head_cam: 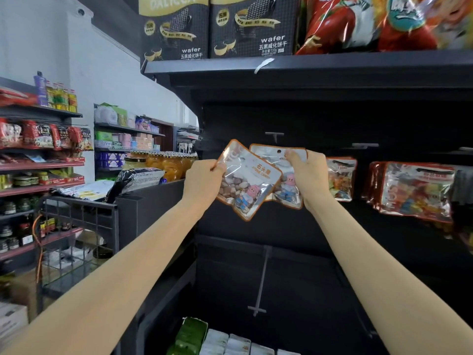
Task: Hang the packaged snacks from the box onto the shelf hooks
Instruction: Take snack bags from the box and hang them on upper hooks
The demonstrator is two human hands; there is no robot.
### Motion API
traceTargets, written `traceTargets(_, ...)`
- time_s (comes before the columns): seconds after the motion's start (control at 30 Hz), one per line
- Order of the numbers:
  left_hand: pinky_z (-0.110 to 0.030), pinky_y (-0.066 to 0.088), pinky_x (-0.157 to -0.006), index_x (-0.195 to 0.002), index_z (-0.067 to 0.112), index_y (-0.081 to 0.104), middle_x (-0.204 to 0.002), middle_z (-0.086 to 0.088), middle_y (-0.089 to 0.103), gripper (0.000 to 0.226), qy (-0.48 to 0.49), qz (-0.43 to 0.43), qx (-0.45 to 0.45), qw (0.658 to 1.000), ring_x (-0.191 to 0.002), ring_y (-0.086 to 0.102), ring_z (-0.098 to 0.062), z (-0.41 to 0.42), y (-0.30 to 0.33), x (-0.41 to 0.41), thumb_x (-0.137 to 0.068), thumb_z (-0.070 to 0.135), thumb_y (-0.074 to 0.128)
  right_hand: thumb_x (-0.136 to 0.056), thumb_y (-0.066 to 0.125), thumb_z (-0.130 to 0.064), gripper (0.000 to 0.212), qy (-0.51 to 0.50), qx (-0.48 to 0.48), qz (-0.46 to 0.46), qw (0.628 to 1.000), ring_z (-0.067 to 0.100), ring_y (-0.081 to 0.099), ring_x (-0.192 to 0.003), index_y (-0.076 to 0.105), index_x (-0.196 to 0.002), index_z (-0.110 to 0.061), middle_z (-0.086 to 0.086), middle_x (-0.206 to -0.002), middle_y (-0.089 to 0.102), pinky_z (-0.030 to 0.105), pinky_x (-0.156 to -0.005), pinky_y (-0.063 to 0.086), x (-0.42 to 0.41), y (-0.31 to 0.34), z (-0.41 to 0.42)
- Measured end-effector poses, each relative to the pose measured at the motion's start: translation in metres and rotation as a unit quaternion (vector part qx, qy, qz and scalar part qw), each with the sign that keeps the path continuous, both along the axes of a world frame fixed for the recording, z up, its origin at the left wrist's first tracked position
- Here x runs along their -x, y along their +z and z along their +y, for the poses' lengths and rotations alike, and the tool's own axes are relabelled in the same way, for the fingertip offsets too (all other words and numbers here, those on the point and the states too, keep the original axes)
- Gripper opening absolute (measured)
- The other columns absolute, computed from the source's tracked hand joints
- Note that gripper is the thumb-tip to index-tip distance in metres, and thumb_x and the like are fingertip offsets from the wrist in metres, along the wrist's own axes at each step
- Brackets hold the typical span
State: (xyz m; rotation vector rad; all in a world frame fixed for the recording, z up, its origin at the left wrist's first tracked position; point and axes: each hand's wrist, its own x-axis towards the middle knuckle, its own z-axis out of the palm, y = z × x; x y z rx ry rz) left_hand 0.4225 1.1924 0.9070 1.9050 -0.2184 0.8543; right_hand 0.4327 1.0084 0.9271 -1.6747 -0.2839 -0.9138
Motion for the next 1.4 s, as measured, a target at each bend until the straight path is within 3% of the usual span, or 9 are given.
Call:
traceTargets(0.3,-0.046,0.056,-0.079,-0.084,0.001,0.063,-0.085,-0.01,0.069,0.033,0.036,0.013,0.013,0.999,-0.08,0.067,-0.021,0.011,0.001,0.0,-0.097,0.024,0.043,-0.095,0.051,-0.018,0.036,-0.104,0.057,0.023,0.993,0.012,0.039,-0.048,0.044,-0.06,-0.015,-0.001,-0.055,0.042,0.028,-0.05,0.033,-0.033,0.003,0.004)
traceTargets(0.5,-0.046,0.055,-0.081,-0.088,0.001,0.064,-0.089,-0.01,0.069,0.032,0.033,0.018,0.013,0.999,-0.083,0.067,-0.022,0.011,-0.001,0.0,-0.097,0.023,0.043,-0.094,0.052,-0.014,0.028,-0.197,0.191,0.059,0.96,0.033,0.061,-0.095,0.057,-0.121,-0.011,0.014,-0.109,0.062,0.039,-0.077,0.05,-0.047,0.004,0.005)
traceTargets(0.7,-0.048,0.055,-0.082,-0.091,0.001,0.064,-0.089,-0.011,0.069,0.032,0.012,0.028,0.011,0.999,-0.082,0.068,-0.022,0.009,-0.003,0.001,-0.097,0.023,0.043,-0.088,0.058,-0.003,0.041,-0.217,0.251,0.053,0.942,0.032,0.051,-0.113,0.049,-0.127,-0.011,0.015,-0.13,0.044,0.039,-0.089,0.047,-0.053,0.004,0.007)
traceTargets(0.83,-0.044,0.055,-0.084,-0.094,0.0,0.064,-0.092,-0.01,0.07,0.032,-0.012,0.021,0.031,0.999,-0.085,0.067,-0.021,0.007,-0.005,0.003,-0.098,0.023,0.042,-0.087,0.059,-0.005,0.037,-0.27,0.212,-0.102,0.934,0.026,0.037,-0.119,0.051,-0.123,-0.008,0.015,-0.13,0.04,0.025,-0.089,0.037,-0.032,-0.013,0.006)
traceTargets(0.9,-0.043,0.055,-0.083,-0.093,0.001,0.064,-0.091,-0.009,0.07,0.032,-0.027,0.02,0.05,0.998,-0.084,0.067,-0.02,0.003,-0.006,0.004,-0.099,0.023,0.042,-0.092,0.054,-0.01,0.022,-0.225,0.141,-0.156,0.951,0.017,0.046,-0.109,0.056,-0.114,-0.012,0.008,-0.118,0.051,0.02,-0.08,0.035,-0.017,-0.021,0.007)
traceTargets(1.03,-0.039,0.056,-0.082,-0.094,0.008,0.063,-0.091,-0.004,0.069,0.025,-0.054,0.008,0.099,0.994,-0.086,0.068,-0.018,-0.012,-0.005,0.004,-0.099,0.021,0.042,-0.098,0.047,-0.028,0.018,0.099,0.047,-0.058,0.992,0.008,0.063,-0.098,0.052,-0.115,-0.03,-0.002,-0.112,0.062,0.026,-0.076,0.056,0.006,-0.025,0.011)
traceTargets(1.2,-0.039,0.056,-0.078,-0.137,0.049,0.026,-0.109,0.007,0.064,0.057,-0.093,-0.038,0.017,0.995,-0.089,0.067,-0.013,-0.025,-0.008,-0.003,-0.095,0.018,0.05,-0.096,0.052,-0.013,0.031,0.049,0.075,-0.071,0.993,0.012,0.06,-0.108,0.059,-0.118,-0.034,-0.006,-0.118,0.061,0.042,-0.083,0.056,-0.001,-0.024,0.005)
traceTargets(1.27,-0.035,0.055,-0.08,-0.14,0.048,0.024,-0.126,0.006,0.057,0.059,-0.045,-0.048,-0.101,0.993,-0.098,0.063,-0.012,-0.03,-0.005,-0.003,-0.096,0.018,0.048,-0.097,0.05,-0.014,0.032,0.016,0.076,-0.063,0.995,0.014,0.059,-0.11,0.06,-0.12,-0.034,-0.006,-0.12,0.061,0.043,-0.087,0.054,-0.005,-0.021,0.001)
traceTargets(1.4,-0.039,0.051,-0.093,-0.141,0.039,0.036,-0.14,-0.001,0.047,0.049,-0.064,-0.029,-0.129,0.989,-0.118,0.053,-0.019,-0.039,0.004,-0.008,-0.099,0.016,0.043,-0.098,0.047,-0.013,0.034,-0.047,0.102,-0.075,0.991,0.014,0.058,-0.104,0.058,-0.128,-0.025,-0.001,-0.119,0.059,0.039,-0.09,0.052,-0.009,-0.012,-0.003)
